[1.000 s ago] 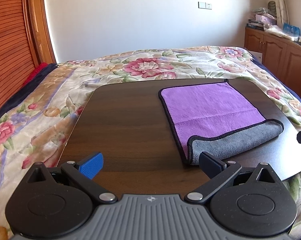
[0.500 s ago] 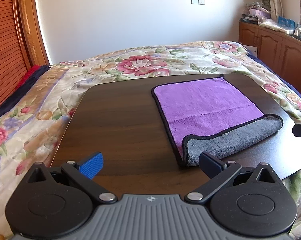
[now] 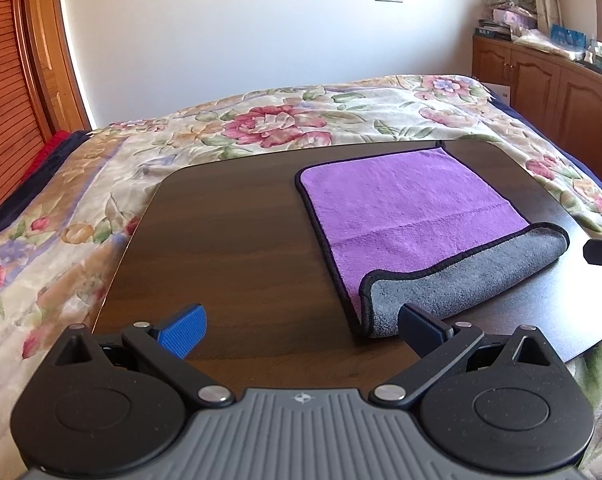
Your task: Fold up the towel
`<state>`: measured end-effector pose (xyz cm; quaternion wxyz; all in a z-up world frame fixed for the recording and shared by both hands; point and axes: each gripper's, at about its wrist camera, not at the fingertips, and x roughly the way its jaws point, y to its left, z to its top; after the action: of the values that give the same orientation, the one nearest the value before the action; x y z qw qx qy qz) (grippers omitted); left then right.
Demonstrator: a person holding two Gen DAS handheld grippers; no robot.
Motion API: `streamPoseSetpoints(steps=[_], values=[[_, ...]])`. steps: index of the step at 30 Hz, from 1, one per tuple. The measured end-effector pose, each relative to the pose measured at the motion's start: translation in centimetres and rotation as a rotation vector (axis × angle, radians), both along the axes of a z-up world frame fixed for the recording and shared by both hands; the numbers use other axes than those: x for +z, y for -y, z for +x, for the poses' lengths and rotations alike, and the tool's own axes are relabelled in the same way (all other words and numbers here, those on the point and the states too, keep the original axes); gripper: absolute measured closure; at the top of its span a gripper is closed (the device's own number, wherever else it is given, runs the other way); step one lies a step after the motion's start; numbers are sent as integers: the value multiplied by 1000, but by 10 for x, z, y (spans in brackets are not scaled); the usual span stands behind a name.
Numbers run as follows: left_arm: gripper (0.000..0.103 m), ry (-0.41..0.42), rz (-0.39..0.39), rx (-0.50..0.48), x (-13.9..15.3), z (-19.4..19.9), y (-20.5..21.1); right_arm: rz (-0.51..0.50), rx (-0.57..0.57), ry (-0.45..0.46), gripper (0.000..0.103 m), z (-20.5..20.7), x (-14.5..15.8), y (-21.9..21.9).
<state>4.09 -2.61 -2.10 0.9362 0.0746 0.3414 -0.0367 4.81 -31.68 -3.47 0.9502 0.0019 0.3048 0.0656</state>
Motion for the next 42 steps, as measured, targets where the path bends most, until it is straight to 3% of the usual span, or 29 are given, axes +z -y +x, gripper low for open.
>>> streamPoseSetpoints(steps=[19, 42], values=[[3, -29, 15, -31, -11, 17, 10, -42, 96, -29, 0, 23, -4, 0], [3, -61, 7, -44, -25, 38, 17, -44, 89, -49, 0, 54, -12, 19]])
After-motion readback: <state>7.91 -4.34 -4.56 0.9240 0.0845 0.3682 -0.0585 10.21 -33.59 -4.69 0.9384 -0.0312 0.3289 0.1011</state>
